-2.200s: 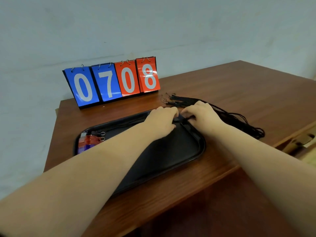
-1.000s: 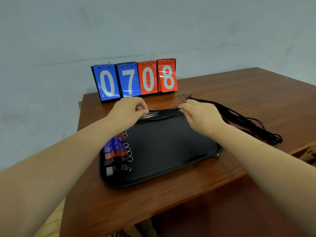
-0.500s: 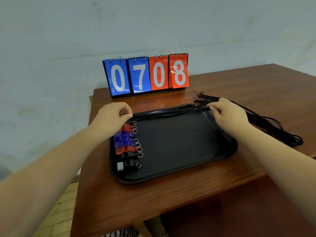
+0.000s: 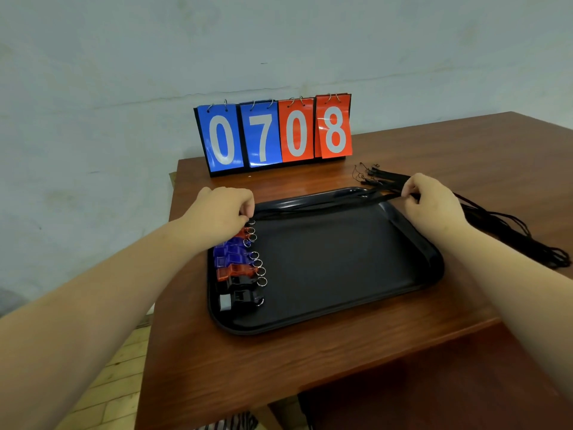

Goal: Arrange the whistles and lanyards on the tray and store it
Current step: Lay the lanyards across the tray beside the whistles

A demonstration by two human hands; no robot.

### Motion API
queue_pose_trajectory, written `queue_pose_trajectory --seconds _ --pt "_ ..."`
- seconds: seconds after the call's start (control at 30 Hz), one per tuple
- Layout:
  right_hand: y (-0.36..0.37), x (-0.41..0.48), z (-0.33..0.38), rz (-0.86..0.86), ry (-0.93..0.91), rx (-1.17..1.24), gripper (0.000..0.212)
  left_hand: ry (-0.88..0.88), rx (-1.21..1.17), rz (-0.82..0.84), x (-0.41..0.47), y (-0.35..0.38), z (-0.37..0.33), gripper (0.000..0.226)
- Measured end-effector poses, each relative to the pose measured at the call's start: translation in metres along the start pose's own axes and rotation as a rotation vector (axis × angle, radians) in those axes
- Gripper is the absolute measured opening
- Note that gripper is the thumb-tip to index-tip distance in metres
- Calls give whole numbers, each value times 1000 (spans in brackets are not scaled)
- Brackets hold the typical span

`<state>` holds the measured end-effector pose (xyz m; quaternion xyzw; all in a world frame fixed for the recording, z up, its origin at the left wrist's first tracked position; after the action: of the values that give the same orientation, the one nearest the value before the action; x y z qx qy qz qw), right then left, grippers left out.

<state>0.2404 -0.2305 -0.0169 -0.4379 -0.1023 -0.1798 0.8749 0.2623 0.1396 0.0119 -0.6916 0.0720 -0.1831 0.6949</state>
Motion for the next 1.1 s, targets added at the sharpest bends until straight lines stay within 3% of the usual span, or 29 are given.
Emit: queue_pose_trajectory --seconds 1.1 --pt "18 13 -7 78 42 -119 29 64 120 133 5 1 -13 27"
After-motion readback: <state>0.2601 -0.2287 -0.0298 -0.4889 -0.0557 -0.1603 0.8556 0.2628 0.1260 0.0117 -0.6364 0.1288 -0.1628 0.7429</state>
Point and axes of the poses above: each hand's wrist, its own x-axis towards the middle knuckle, its own y-axis out of the palm, z = x × y, the point moved 1 cm from there along x, towards the middle knuckle, and after that the axes turned 11 degrees about x, right-handed, at the moved point
